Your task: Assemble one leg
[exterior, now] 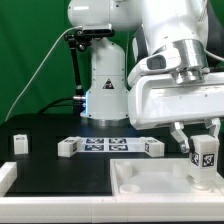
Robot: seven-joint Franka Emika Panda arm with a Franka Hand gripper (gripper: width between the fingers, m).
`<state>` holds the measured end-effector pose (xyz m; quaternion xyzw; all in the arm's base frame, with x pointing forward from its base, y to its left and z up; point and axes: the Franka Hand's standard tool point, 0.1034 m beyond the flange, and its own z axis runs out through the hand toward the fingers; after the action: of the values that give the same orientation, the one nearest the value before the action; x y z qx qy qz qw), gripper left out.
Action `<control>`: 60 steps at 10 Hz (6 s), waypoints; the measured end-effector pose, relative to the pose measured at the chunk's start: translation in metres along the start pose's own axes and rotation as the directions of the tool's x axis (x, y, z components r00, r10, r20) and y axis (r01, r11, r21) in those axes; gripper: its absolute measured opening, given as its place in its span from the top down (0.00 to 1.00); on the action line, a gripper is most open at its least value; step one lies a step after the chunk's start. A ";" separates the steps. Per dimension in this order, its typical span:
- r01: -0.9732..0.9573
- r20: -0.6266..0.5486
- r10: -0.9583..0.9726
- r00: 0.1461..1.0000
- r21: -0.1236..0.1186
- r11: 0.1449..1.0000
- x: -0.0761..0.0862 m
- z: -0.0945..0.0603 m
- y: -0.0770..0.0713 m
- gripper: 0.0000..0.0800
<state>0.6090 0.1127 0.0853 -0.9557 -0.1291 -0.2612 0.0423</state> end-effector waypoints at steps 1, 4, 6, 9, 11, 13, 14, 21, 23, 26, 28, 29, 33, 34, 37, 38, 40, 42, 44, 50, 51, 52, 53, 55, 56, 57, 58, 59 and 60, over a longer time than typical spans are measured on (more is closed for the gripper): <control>-0.001 0.005 0.001 1.000 0.001 1.000 -0.003 0.002 0.000 0.63; -0.001 -0.002 0.001 1.000 0.000 1.000 -0.005 0.005 -0.001 0.63; -0.002 -0.062 0.001 0.998 -0.011 1.000 0.000 0.009 -0.002 0.63; -0.002 -0.064 0.001 0.998 -0.012 1.000 -0.001 0.009 -0.002 0.63; -0.002 -0.063 0.001 0.998 -0.012 1.000 -0.001 0.009 -0.002 0.37; -0.002 -0.063 0.001 0.998 -0.012 1.000 -0.001 0.009 -0.002 0.20; -0.002 -0.063 0.001 0.998 -0.012 1.000 -0.001 0.009 -0.002 0.20; 0.006 -0.018 -0.006 1.000 0.002 1.000 0.011 -0.002 -0.003 0.19; 0.002 0.099 -0.005 0.995 0.033 0.999 0.002 0.005 -0.007 0.19; -0.022 0.320 -0.007 0.947 0.087 0.996 0.013 0.006 -0.007 0.19; -0.053 0.473 -0.013 0.881 0.125 0.991 0.017 0.002 -0.014 0.19; -0.059 0.552 -0.032 0.833 0.146 0.988 0.011 -0.002 -0.016 0.19; -0.060 0.560 -0.035 0.828 0.151 0.987 0.019 0.002 -0.012 0.19; -0.059 0.530 -0.022 0.848 0.136 0.989 0.020 0.006 -0.006 0.19; -0.053 0.468 -0.003 0.884 0.108 0.993 0.027 0.006 0.005 0.19; -0.052 0.461 -0.002 0.888 0.105 0.993 0.026 0.007 0.005 0.19; -0.048 0.452 -0.005 0.892 0.105 0.993 0.026 0.010 0.006 0.19; -0.048 0.453 -0.005 0.892 0.105 0.993 0.026 0.010 0.005 0.30; -0.049 0.453 -0.004 0.892 0.105 0.993 0.026 0.010 0.005 0.64; -0.500 0.424 0.515 0.745 -0.157 0.852 0.025 0.011 0.010 0.64; -0.587 0.399 0.616 0.680 -0.207 0.782 0.025 0.011 0.012 0.64; -0.663 0.367 0.703 0.609 -0.250 0.705 0.025 0.012 0.015 0.64; -0.713 0.341 0.762 0.550 -0.282 0.641 0.025 0.012 0.016 0.64; -0.825 0.252 0.895 0.367 -0.356 0.439 0.020 0.010 0.015 0.64; -0.854 0.213 0.934 0.286 -0.385 0.349 0.018 0.008 0.010 0.64; -0.877 0.169 0.966 0.195 -0.411 0.250 0.017 0.007 0.008 0.64; -0.886 0.150 0.978 0.147 -0.419 0.197 0.017 0.007 0.010 0.64; -0.892 0.148 0.981 0.122 -0.418 0.174 0.017 0.007 0.012 0.64; -0.896 0.146 0.985 0.094 -0.418 0.147 0.017 0.007 0.013 0.64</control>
Offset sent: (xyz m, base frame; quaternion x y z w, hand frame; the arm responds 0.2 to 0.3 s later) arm -0.0003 0.0015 -0.0104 -0.0078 0.0003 -0.0056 1.0000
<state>0.6298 0.1054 0.0871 -0.8380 0.5414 0.0111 0.0667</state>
